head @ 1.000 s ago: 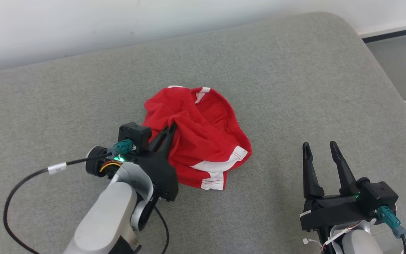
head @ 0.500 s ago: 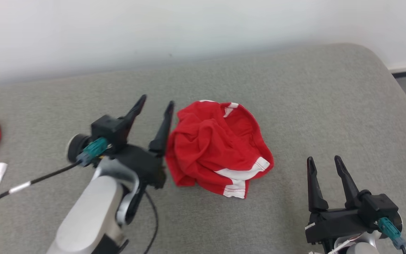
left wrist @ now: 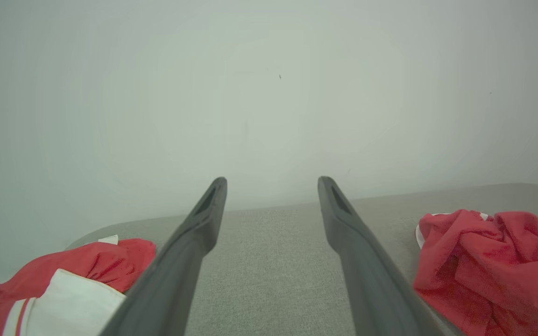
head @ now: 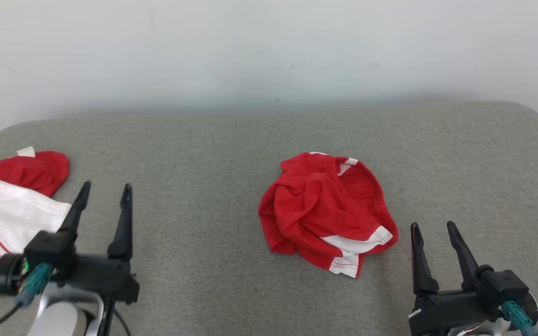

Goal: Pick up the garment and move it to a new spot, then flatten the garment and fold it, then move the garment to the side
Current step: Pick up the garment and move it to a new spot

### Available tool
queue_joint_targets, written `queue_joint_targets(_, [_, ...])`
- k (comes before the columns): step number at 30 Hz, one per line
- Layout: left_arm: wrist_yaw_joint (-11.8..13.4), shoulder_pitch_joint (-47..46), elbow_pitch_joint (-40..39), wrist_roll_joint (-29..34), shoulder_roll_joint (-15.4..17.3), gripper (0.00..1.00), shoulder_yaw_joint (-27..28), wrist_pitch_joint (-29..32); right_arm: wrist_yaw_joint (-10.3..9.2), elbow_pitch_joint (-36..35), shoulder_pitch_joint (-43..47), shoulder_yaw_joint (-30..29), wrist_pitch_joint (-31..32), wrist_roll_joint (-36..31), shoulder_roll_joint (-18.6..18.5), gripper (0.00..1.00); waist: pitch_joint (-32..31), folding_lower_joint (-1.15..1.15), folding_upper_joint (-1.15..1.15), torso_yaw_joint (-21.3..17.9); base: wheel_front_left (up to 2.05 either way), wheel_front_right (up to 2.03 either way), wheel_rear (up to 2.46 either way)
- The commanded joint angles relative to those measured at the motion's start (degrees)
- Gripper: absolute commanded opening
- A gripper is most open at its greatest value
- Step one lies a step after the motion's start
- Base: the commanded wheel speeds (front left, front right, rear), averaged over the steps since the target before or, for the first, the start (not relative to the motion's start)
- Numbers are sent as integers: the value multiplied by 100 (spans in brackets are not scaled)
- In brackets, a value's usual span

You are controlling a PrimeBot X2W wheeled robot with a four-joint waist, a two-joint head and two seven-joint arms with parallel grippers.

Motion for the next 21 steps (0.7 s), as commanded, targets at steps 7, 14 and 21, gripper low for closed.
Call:
queue_joint_targets(7, [421, 905, -471, 179, 199, 100, 347, -160, -12, 3, 118, 22, -3, -30, 3, 100, -198, 1, 0, 280, 0, 0, 0])
queue_joint_targets(14, [598, 1484, -883, 250, 77, 100, 712, -188, -12, -7, 168, 13, -3, 5, 4, 100, -238, 1, 0, 310, 0, 0, 0])
queue_joint_targets(21, [421, 2052, -1335, 455, -252, 100, 1021, -180, -12, -21, 213, -29, -3, 8, 4, 100, -236, 1, 0, 288, 0, 0, 0])
